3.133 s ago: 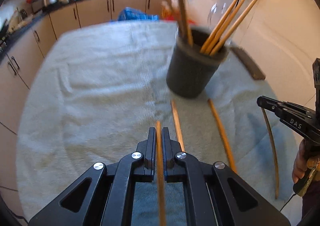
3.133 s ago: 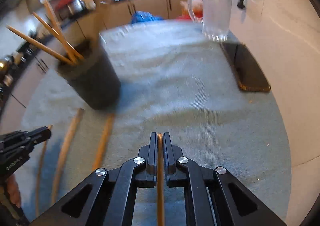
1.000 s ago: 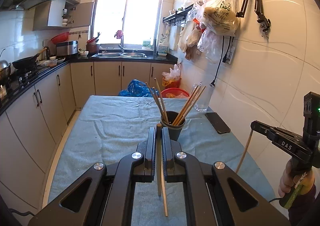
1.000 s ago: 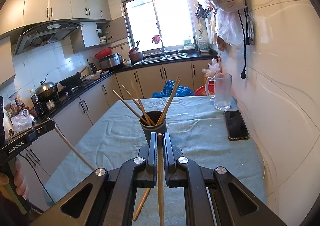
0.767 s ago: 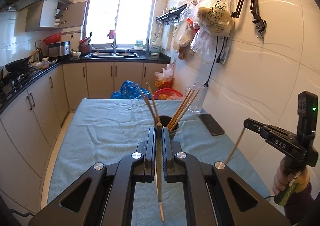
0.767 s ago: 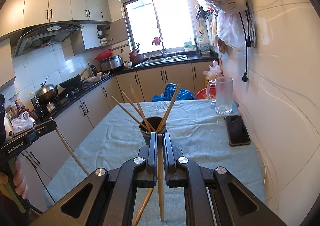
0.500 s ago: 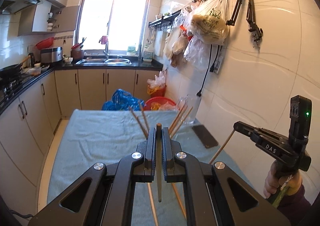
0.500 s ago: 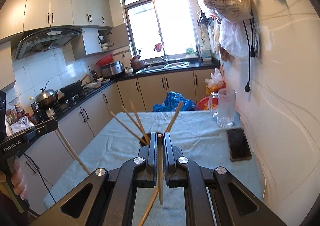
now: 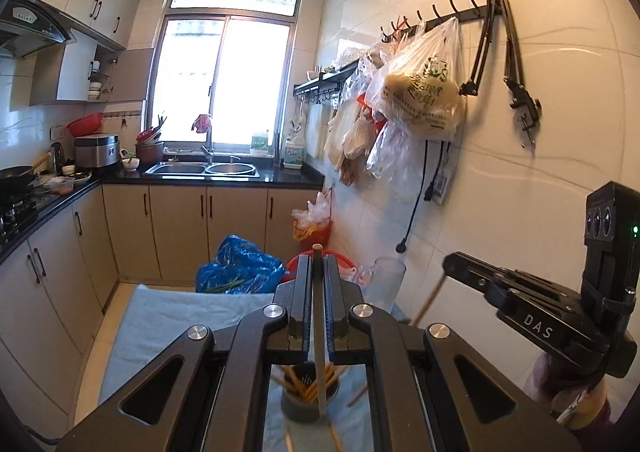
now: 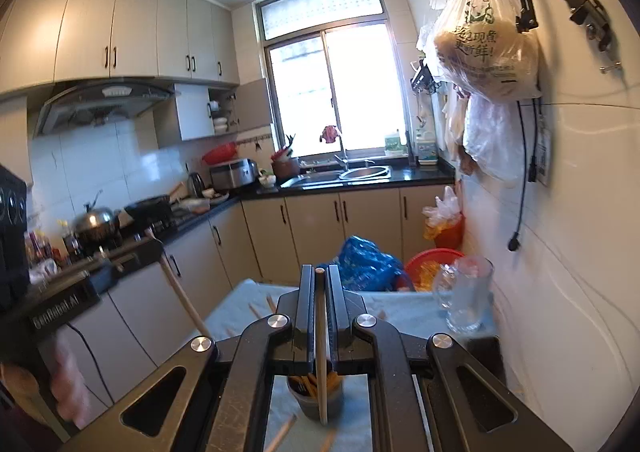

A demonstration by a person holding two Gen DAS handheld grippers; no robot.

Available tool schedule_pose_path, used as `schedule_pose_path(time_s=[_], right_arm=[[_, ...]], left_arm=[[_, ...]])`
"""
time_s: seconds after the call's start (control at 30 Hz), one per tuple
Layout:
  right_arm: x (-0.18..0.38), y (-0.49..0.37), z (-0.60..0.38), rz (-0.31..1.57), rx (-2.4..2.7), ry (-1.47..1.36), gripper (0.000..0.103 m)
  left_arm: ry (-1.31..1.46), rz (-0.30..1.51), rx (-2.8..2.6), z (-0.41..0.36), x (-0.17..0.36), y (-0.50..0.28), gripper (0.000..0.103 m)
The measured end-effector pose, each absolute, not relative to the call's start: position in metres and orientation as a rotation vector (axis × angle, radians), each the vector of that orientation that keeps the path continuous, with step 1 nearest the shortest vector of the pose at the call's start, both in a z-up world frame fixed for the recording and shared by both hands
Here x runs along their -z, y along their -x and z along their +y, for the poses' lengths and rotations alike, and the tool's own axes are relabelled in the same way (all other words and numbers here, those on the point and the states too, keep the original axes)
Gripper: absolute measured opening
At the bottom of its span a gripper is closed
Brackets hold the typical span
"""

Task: Organize utensils
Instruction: 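Lower left tool into the cup and open it while right tool releases its chopstick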

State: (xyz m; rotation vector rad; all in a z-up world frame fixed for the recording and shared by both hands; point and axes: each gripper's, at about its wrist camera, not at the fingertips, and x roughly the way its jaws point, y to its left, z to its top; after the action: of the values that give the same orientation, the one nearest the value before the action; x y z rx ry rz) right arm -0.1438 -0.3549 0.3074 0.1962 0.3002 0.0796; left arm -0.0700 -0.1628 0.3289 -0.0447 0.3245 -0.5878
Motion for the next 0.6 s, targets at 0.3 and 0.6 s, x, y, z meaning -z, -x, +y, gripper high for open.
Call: schedule_pose_path(time_s=[0.3, 0.6], right_arm=[[-0.290, 0.076, -0.350, 0.284, -0.024, -0.191, 0.006], [-0.243, 0.035, -0.346, 0.401, -0.008, -0.188, 0.006]], left_arm=[[0.016, 0.386, 0.570, -0.197, -0.293, 0.021, 0.005], [0.014, 0.477, 0.570, -0.200, -0.254, 0.005, 0.006]])
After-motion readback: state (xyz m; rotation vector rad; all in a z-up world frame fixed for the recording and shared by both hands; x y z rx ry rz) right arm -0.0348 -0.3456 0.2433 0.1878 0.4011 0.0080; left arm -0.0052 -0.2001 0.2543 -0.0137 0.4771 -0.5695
